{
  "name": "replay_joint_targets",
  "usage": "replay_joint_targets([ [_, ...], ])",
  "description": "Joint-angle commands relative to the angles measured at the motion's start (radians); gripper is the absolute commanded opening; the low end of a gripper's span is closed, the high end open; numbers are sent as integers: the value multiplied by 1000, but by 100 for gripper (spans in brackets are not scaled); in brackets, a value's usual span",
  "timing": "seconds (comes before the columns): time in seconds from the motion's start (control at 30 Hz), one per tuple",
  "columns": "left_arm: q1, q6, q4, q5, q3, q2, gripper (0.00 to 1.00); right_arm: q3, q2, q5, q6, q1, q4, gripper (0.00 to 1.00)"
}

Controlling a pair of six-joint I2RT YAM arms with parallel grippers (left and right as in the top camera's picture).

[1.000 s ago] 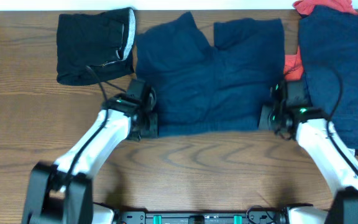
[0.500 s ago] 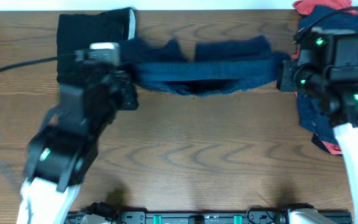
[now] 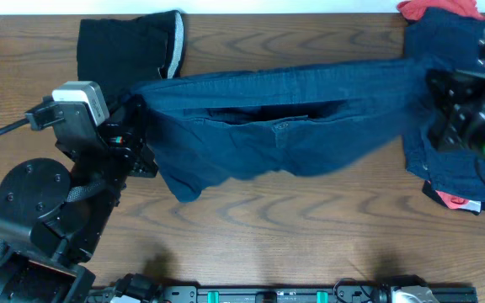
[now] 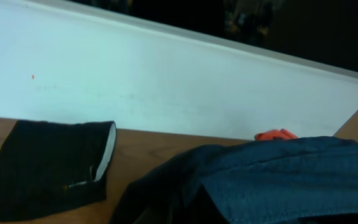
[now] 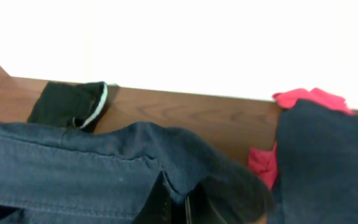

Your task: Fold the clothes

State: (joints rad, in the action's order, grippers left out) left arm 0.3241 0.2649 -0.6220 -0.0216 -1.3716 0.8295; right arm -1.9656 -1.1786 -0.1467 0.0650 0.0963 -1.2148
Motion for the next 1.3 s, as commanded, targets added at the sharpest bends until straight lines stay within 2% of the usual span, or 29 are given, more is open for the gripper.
replay_joint_targets([
  [0.0,-20,-1,10,-129,-25,-14,6,-40,10,203,-21,-11,-37,1],
  [0.23,-20,-1,0,-129,-25,-13,6,-40,-18,202,-17,-11,-158,1],
  [0.4,-20,0,-63,-130,-25,8,6,-40,-87,187,-10,-11,-226,1],
  [0.63,-19,0,-23,-128,-25,66,6,-41,-139,164,-11,-11,-126,1],
  [0.8,-19,7,-42,-128,-80,47,6,-76,-89,164,-11,-11,-123,1],
  [1.03,-19,8,-203,-128,-194,-1,6,-83,35,153,2,-11,-223,1],
  [1.27,-19,46,-327,-118,-209,-23,6,-83,124,155,15,-11,-336,1],
])
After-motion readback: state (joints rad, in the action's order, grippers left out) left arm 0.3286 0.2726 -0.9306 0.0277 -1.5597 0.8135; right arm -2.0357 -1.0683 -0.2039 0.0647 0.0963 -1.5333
